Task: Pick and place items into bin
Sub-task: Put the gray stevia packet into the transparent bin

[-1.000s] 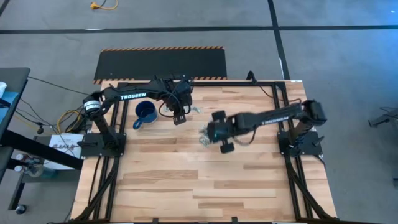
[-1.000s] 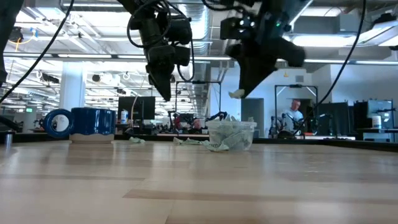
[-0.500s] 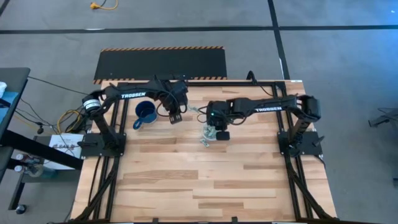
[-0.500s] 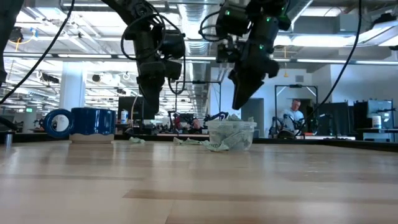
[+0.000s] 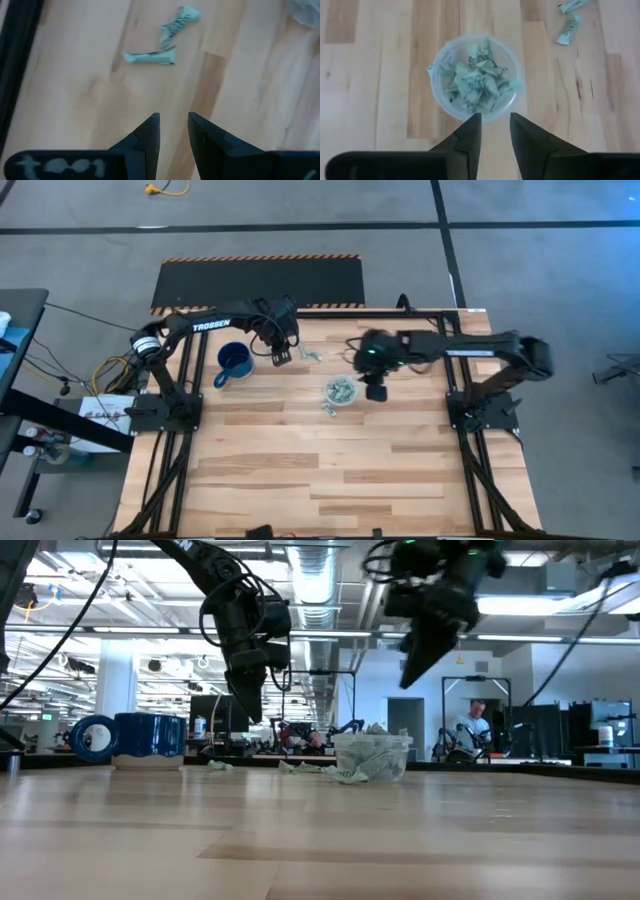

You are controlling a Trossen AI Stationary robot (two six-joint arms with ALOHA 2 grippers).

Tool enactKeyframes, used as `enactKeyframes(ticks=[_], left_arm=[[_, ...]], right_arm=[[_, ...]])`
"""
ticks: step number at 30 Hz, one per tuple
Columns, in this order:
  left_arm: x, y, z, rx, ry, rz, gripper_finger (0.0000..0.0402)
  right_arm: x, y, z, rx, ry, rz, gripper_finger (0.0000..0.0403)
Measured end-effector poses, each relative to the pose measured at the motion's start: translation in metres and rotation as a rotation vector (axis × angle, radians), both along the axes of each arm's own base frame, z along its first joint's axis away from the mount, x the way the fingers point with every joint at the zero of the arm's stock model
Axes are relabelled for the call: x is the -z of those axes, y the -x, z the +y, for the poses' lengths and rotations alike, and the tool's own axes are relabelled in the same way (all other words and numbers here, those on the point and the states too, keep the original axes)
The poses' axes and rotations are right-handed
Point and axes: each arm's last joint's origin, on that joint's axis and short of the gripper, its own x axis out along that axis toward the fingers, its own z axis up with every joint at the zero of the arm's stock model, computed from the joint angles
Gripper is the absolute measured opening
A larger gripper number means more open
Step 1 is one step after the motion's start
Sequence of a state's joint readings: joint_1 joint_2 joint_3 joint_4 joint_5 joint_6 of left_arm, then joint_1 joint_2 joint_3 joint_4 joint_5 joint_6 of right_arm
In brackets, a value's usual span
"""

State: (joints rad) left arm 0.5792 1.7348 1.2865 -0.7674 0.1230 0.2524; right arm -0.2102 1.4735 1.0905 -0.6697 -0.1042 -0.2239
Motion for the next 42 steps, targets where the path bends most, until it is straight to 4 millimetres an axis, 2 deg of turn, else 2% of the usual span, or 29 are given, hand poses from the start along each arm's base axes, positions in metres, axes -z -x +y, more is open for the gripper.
enactKeyframes(ticks=[6, 11, 21, 24, 35, 42], left_arm=[[0.002, 0.013, 0.013, -0.109, -0.036, 0.081, 0.0089], [0.01, 0.014, 0.013, -0.125, -0.094, 0.155, 0.0089], [0.048, 0.01, 0.023, -0.119, 0.036, 0.221, 0.0089], [0.051, 0.012, 0.026, -0.132, 0.031, 0.24, 0.0095], [0.057, 0.016, 0.03, -0.258, 0.034, 0.299, 0.0184], [0.071, 0.019, 0.028, -0.272, 0.088, 0.374, 0.0199]], right_arm=[[0.018, 0.051, 0.014, 0.082, -0.034, -0.157, 0.0079], [0.03, 0.074, 0.027, 0.077, -0.056, -0.221, 0.0076], [0.033, 0.08, 0.04, 0.053, -0.074, -0.249, 0.0076], [0.033, 0.08, 0.042, 0.057, -0.055, -0.247, 0.0076], [0.033, 0.079, 0.043, 0.061, -0.04, -0.253, 0.0076], [0.032, 0.079, 0.043, 0.06, -0.04, -0.262, 0.0076]])
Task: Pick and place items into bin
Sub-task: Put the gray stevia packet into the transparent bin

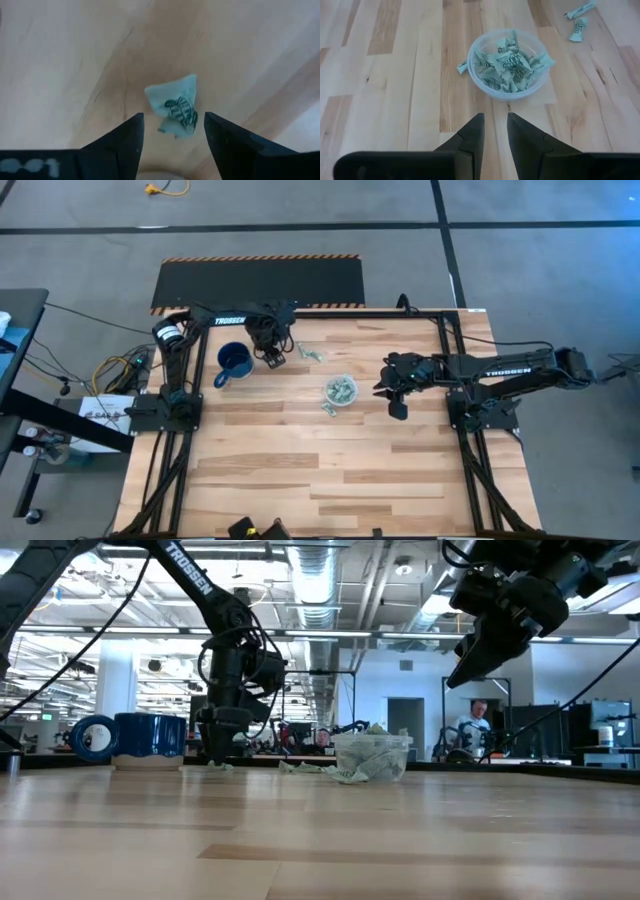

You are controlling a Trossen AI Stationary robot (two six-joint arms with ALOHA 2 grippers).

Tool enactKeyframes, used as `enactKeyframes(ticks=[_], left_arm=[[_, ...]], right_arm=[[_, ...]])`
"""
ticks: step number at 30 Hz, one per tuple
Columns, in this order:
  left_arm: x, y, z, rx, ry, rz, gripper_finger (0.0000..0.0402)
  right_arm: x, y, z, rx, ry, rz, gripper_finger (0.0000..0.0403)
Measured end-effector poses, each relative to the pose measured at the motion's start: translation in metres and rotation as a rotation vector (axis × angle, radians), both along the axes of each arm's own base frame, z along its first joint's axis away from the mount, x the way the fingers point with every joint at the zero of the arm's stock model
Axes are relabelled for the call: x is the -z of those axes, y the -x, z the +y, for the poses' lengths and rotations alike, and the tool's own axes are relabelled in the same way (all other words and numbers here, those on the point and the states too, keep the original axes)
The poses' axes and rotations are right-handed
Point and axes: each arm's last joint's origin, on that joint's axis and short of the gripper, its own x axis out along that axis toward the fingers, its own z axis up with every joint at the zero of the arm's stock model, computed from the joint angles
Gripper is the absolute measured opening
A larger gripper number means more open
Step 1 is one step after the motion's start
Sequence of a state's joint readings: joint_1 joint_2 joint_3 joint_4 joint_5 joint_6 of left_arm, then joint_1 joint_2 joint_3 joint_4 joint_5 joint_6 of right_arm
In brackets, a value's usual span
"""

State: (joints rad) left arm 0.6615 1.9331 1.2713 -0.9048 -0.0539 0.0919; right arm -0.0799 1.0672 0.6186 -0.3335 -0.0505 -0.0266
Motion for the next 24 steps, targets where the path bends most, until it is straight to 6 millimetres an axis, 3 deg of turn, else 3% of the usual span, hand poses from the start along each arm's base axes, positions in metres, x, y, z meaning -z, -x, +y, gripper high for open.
enactKeyframes(ticks=[10, 24], left_arm=[[0.0057, -0.0015, 0.0002, 0.02, 0.029, -0.006, 0.0171], [0.0057, -0.0042, -0.0034, 0.118, 0.034, -0.005, 0.001]], right_arm=[[-0.0013, -0.0013, -0.0001, 0.0, 0.002, -0.019, 0.0076], [-0.0018, -0.0017, -0.0002, 0.0, 0.002, -0.025, 0.0076]])
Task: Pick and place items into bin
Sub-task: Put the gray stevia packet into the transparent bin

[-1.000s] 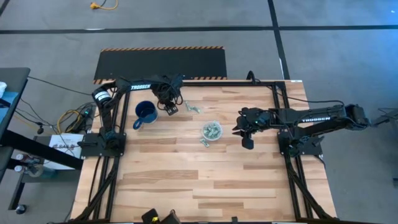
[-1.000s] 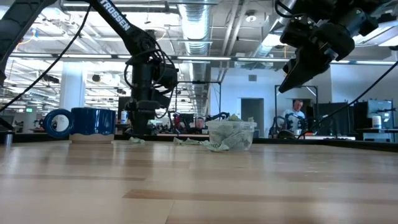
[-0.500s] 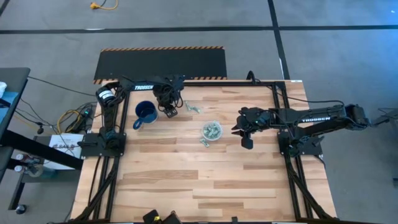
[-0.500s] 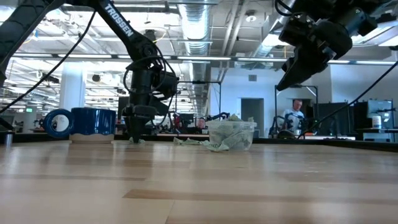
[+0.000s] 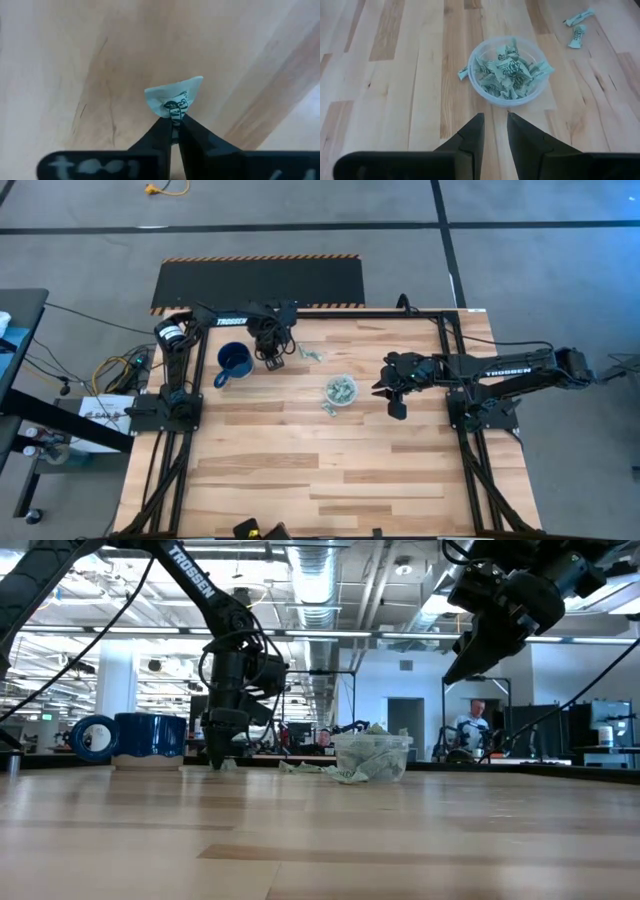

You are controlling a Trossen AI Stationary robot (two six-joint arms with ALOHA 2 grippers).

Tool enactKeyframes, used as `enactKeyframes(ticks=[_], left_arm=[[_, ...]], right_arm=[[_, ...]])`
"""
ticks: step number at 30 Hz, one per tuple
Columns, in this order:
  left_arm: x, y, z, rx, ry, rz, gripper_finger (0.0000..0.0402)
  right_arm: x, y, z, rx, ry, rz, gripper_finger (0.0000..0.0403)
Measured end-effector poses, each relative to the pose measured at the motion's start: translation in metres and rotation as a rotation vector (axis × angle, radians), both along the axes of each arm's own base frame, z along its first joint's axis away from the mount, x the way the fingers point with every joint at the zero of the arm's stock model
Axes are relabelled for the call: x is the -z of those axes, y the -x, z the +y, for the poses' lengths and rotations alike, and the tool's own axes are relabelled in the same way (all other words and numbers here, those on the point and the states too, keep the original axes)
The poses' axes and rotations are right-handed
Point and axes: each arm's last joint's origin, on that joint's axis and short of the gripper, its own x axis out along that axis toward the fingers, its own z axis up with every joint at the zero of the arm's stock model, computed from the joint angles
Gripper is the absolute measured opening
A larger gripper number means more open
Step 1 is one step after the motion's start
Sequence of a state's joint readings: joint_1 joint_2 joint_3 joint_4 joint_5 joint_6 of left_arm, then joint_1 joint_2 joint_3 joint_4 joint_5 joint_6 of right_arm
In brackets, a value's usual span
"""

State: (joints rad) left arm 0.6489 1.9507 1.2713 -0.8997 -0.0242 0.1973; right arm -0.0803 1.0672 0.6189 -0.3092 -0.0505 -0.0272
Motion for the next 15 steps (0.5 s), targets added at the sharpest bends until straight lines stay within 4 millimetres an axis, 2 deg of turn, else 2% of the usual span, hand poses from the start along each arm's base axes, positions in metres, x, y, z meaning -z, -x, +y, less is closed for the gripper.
enactKeyframes(ticks=[4, 7, 11, 15], left_arm=[[-0.001, -0.002, -0.003, 0.015, -0.001, -0.003, 0.001], [-0.009, -0.004, -0.007, 0.026, -0.007, -0.029, 0.0012], [-0.029, -0.007, -0.015, 0.048, -0.028, -0.114, 0.0004], [-0.057, -0.022, -0.031, 0.097, -0.057, -0.321, 0.0005]], right_arm=[[0.0, 0.0, 0.0, 0.0, 0.001, -0.004, 0.0076], [0.0, 0.0, 0.0, -0.001, 0.001, -0.003, 0.0076], [0.0, 0.0, 0.0, 0.001, 0.01, -0.003, 0.0076], [0.0, 0.0, -0.002, 0.034, 0.042, -0.001, 0.0076]])
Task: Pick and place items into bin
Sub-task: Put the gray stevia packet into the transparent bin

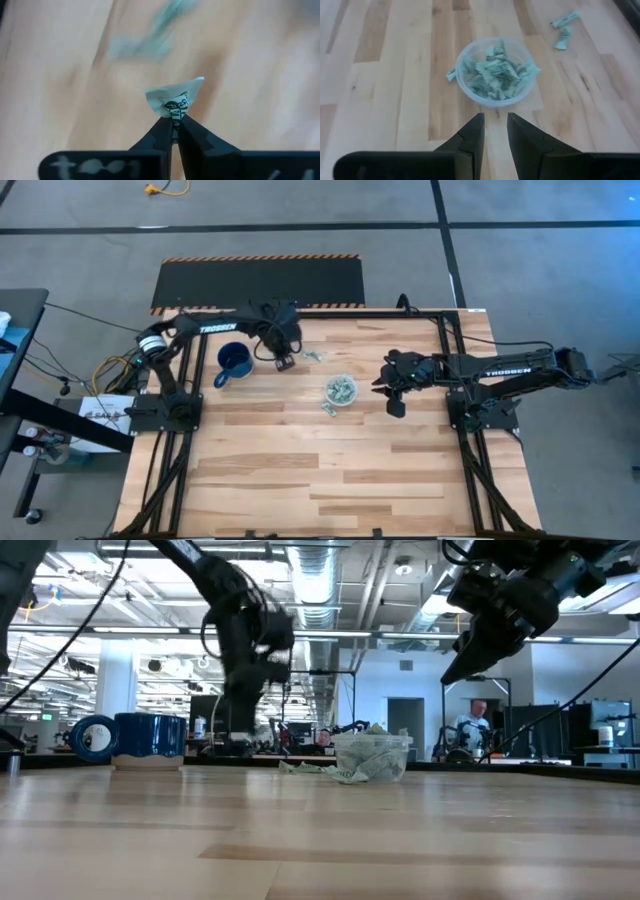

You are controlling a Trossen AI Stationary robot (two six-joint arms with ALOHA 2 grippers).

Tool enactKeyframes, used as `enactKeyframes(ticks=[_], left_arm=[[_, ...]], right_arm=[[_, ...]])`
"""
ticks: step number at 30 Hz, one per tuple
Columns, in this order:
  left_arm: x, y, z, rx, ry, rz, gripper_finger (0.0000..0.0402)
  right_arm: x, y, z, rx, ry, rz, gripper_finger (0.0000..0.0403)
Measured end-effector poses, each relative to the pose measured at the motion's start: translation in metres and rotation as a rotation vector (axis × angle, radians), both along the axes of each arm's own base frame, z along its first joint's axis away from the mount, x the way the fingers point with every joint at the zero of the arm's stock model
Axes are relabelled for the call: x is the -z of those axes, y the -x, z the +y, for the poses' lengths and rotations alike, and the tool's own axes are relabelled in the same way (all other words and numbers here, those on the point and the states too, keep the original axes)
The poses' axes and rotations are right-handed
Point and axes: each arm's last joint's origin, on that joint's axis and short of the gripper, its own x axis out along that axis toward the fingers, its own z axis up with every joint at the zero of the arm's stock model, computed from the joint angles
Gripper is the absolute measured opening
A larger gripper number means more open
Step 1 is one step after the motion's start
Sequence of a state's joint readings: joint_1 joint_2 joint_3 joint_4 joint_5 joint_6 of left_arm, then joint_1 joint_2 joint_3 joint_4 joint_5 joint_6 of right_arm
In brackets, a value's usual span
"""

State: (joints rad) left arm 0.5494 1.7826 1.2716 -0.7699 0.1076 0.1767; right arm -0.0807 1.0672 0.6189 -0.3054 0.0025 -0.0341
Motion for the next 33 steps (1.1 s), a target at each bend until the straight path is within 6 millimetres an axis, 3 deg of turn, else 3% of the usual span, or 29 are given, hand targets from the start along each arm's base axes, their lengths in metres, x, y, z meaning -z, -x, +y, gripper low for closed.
enactKeyframes(ticks=[7, 10, 15, 24, 33], left_arm=[[-0.037, -0.052, -0.051, 0.274, -0.006, -0.48, 0.0007], [-0.041, -0.07, -0.076, 0.358, -0.021, -0.579, 0.0007], [-0.035, -0.086, -0.104, 0.382, -0.147, -0.57, 0.0008], [0.011, -0.1, -0.102, 0.342, -0.158, -0.441, 0.0007], [0.019, -0.101, -0.09, 0.312, -0.157, -0.439, 0.0007]], right_arm=[[0.0, 0.0, 0.0, 0.01, -0.003, -0.001, 0.0076], [0.0, 0.0, 0.0, 0.037, -0.03, -0.004, 0.0076], [0.0, 0.0, 0.0, 0.088, -0.083, -0.009, 0.0076], [-0.003, -0.003, -0.001, 0.099, -0.063, -0.05, 0.0076], [-0.004, -0.003, -0.001, 0.096, -0.059, -0.053, 0.0076]])
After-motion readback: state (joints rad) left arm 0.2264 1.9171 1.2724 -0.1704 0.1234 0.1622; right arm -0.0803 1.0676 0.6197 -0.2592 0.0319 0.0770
